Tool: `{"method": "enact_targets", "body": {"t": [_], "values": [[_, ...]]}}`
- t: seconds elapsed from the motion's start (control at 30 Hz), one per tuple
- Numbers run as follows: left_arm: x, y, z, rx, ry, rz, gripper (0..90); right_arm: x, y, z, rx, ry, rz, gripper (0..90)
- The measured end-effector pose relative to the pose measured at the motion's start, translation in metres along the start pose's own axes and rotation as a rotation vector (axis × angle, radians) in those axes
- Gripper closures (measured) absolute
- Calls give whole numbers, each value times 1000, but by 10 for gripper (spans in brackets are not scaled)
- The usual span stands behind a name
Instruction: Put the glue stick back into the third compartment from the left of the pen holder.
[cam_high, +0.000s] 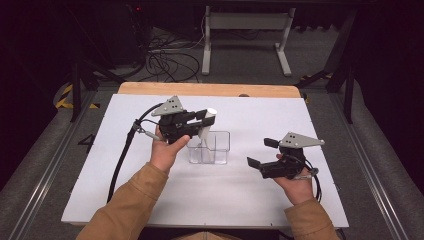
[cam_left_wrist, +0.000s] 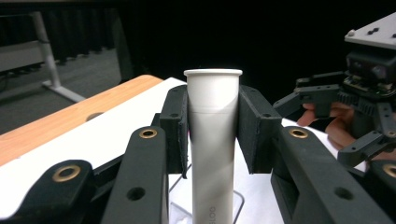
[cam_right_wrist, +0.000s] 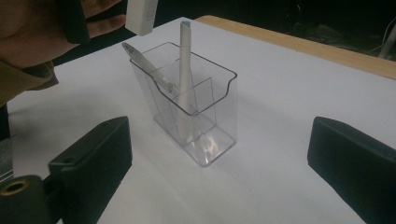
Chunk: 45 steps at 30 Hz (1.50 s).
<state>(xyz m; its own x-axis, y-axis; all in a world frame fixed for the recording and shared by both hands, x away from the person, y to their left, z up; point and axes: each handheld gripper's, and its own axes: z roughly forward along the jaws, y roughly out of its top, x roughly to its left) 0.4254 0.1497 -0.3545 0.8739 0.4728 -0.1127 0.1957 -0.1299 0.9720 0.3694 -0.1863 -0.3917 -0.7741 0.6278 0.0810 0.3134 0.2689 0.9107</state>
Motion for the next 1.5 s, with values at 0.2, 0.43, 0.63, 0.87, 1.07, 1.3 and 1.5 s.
{"method": "enact_targets", "body": {"t": [0.2,0.43,0.63,0.87,1.07,1.3,1.5], "values": [[-1,-3,10,-1,-26,8,666,0,0,0,-1,0,0,70],[-3,-7,19,-10,-46,19,665,0,0,0,0,1,-2,70],[-3,-11,29,9,-62,19,664,0,0,0,1,3,-2,70],[-4,-14,37,35,-53,37,665,0,0,0,1,7,2,70],[-7,-15,45,65,-53,52,664,2,0,1,1,9,0,70],[-7,-18,49,98,-59,42,663,2,0,1,2,10,2,70],[-5,-20,50,120,-48,46,663,2,1,1,1,10,0,70]]}}
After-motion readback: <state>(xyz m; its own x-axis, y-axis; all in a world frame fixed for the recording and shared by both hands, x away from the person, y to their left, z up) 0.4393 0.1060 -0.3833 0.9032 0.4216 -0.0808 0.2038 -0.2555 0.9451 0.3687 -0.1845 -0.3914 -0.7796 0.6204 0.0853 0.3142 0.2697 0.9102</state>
